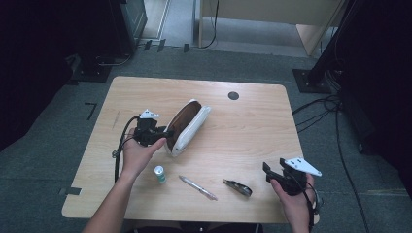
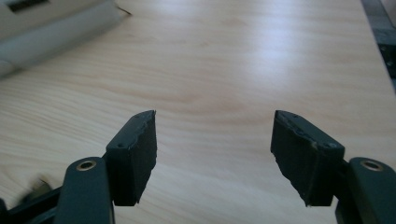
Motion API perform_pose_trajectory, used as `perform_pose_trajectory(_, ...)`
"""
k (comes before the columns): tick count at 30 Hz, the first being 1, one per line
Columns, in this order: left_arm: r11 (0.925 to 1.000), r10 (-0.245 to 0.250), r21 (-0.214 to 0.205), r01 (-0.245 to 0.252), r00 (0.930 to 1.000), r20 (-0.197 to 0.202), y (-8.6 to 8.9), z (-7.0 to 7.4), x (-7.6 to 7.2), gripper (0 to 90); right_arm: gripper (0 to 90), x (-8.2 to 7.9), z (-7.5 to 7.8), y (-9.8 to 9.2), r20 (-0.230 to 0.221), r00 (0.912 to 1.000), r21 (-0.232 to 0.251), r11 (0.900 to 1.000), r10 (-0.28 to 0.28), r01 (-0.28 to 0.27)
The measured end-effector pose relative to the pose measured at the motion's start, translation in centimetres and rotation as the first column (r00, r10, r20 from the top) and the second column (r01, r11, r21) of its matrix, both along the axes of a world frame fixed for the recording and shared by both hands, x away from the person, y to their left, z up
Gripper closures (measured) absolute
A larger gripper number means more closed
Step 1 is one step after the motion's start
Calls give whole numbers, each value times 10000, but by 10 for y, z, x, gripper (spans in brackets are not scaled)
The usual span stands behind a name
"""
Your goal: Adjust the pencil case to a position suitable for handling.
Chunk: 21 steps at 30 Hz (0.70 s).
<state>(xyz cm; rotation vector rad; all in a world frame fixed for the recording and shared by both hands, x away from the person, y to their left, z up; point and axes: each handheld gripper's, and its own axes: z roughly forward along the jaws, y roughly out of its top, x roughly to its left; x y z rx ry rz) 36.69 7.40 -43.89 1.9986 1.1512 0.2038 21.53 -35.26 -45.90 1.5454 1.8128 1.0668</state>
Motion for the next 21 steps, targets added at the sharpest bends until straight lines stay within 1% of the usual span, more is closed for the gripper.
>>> perform_pose_trajectory(4, 10000, -51, -35, 51, 10000, 43, 1, -1, -1, 580, 306, 12, 16, 26, 157, 9996, 59, 9997, 220, -221)
perform_pose_trajectory(5, 10000, -51, -35, 51, 10000, 43, 1, -1, -1, 573, 306, 12, 16, 26, 157, 9996, 59, 9997, 220, -221)
perform_pose_trajectory(6, 10000, -11, -52, 11, 10000, 63, 1, -1, -2, 573, 299, 16, 19, 32, 185, 9993, 83, 9995, 313, -314)
perform_pose_trajectory(7, 9999, 50, -109, -48, 9998, 173, 3, -1, -3, 555, 280, 23, 24, 45, 151, 9987, 195, 9986, 493, -496)
perform_pose_trajectory(8, 9999, 50, -109, -48, 9998, 173, 3, -1, -3, 546, 280, 23, 24, 45, 151, 9987, 195, 9986, 493, -496)
perform_pose_trajectory(9, 9999, 17, -117, -14, 9997, 242, 4, 0, -3, 537, 264, 29, 28, 58, 92, 9978, 211, 9976, 650, -652)
perform_pose_trajectory(10, 9999, 26, -108, -20, 9984, 558, 6, 1, -5, 528, 258, 32, 30, 63, 83, 9972, 193, 9970, 748, -749)
perform_pose_trajectory(12, 9999, 47, -124, -39, 9982, 604, 7, 2, -5, 492, 245, 38, 32, 75, 18, 9961, 308, 9956, 882, -882)
perform_pose_trajectory(13, 9998, 65, -207, -52, 9981, 620, 9, 3, -6, 492, 245, 38, 32, 75, 18, 9961, 308, 9956, 882, -882)
perform_pose_trajectory(14, 9995, 129, -295, -110, 9979, 639, 10, 4, -6, 440, 232, 43, 32, 82, 2, 9954, 401, 9946, 955, -955)
perform_pose_trajectory(15, 9992, 209, -361, -184, 9974, 697, 12, 5, -7, 419, 232, 43, 32, 82, 2, 9954, 401, 9946, 955, -955)
perform_pose_trajectory(16, 9989, 264, -413, -235, 9971, 711, 13, 6, -7, 393, 212, 47, 33, 90, -113, 9947, 446, 9939, 1019, -1013)
perform_pose_trajectory(18, 9978, 409, -545, -366, 9961, 787, 18, 10, -9, 357, 196, 51, 34, 98, -134, 9943, 498, 9932, 1056, -1048)
perform_pose_trajectory(19, 9968, 636, -548, -586, 9935, 949, 23, 14, -12, 342, 185, 53, 35, 103, -188, 9939, 484, 9930, 1089, -1079)
perform_pose_trajectory(20, 9958, 739, -622, -679, 9923, 999, 25, 16, -13, 316, 180, 55, 36, 106, -158, 9937, 482, 9927, 1114, -1105)
perform_pose_trajectory(21, 9958, 739, -622, -679, 9923, 999, 25, 16, -13, 289, 176, 56, 37, 109, -168, 9931, 488, 9921, 1165, -1155)
